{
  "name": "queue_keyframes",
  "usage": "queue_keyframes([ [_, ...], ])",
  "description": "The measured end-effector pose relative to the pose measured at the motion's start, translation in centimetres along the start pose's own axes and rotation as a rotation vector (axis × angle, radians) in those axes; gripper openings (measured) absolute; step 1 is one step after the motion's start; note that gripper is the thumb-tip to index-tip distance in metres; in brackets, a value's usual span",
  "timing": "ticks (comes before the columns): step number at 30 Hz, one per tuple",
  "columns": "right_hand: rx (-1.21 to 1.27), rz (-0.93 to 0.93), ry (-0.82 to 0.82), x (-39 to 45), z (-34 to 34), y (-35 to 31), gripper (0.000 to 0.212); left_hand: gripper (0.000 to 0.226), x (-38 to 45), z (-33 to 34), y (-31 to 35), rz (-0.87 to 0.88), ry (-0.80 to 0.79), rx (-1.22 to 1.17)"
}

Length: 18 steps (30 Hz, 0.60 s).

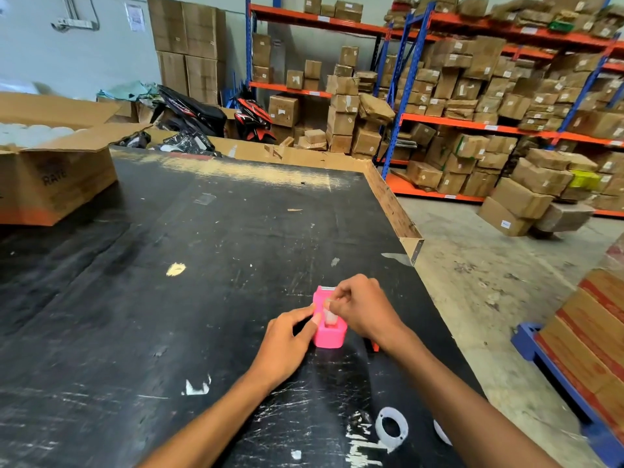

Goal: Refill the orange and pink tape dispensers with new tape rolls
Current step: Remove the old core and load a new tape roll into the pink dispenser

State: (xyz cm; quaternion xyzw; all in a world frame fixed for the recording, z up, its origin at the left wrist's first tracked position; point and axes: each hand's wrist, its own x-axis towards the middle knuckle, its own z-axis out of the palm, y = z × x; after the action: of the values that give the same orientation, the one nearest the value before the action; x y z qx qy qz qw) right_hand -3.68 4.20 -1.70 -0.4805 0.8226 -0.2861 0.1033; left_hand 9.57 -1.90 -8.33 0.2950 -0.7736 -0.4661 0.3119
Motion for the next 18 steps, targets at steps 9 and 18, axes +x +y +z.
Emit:
queue_keyframes([
  [9, 0.080, -0.008, 0.014, 0.1, 0.7, 1.3, 0.006, 0.030, 0.5, 0.2, -0.1, 0.001, -0.008, 0.007],
  [18, 0.190, -0.140, -0.063, 0.5, -0.2, 2.5, 0.021, 0.032, 0.2, 0.2, -0.7, -0.013, 0.008, 0.042],
])
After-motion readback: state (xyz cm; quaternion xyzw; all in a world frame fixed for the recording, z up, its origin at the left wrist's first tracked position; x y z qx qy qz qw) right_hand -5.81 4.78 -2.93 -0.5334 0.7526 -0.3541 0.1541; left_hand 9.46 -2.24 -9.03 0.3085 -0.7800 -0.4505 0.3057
